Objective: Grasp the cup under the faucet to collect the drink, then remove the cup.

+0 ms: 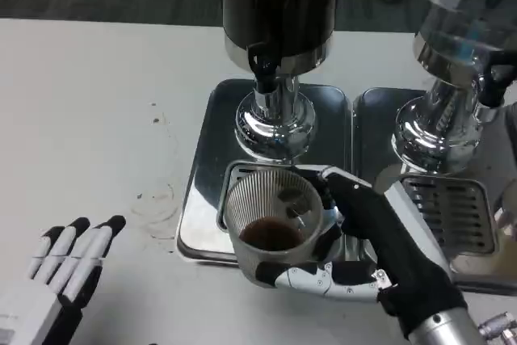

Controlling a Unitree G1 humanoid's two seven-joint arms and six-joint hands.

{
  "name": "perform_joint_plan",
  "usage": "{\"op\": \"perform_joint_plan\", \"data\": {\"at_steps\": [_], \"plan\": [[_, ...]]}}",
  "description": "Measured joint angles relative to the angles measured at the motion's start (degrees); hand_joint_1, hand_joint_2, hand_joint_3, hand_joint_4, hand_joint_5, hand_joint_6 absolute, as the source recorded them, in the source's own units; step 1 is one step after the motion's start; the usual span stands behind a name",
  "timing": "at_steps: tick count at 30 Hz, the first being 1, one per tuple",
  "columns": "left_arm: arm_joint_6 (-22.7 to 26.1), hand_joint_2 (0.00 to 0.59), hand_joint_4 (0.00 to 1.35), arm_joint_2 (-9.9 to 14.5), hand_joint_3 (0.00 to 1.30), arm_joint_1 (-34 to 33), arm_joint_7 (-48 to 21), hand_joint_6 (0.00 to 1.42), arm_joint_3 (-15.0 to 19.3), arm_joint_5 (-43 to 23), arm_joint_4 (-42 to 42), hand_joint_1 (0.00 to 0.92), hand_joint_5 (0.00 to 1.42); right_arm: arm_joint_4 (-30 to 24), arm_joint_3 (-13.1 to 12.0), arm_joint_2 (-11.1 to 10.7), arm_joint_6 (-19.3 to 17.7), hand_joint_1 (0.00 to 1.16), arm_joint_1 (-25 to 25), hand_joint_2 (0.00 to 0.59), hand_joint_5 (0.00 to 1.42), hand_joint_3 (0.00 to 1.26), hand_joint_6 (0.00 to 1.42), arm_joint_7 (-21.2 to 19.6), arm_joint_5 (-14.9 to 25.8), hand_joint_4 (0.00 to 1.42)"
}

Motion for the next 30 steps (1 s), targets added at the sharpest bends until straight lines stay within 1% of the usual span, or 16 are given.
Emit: {"op": "perform_joint_plan", "data": {"at_steps": [18, 30], "plan": [[0.46, 0.126, 0.00, 0.00, 0.00, 0.31, -1.21, 0.00, 0.12, -0.87, -0.37, 0.000, 0.00, -1.18, 0.27, 0.28, 0.02, 0.98, 0.02, 0.237, 0.69, 0.47, 0.90, 0.05, 0.00, 0.59], [1.02, 0.130, 0.00, 0.00, 0.00, 0.82, -1.25, 0.00, 0.24, -2.01, -0.73, 0.000, 0.00, -1.17, -0.06, 0.35, 0.02, 0.98, -0.11, 0.237, 0.69, 0.47, 0.91, 0.05, 0.35, 0.59]]}}
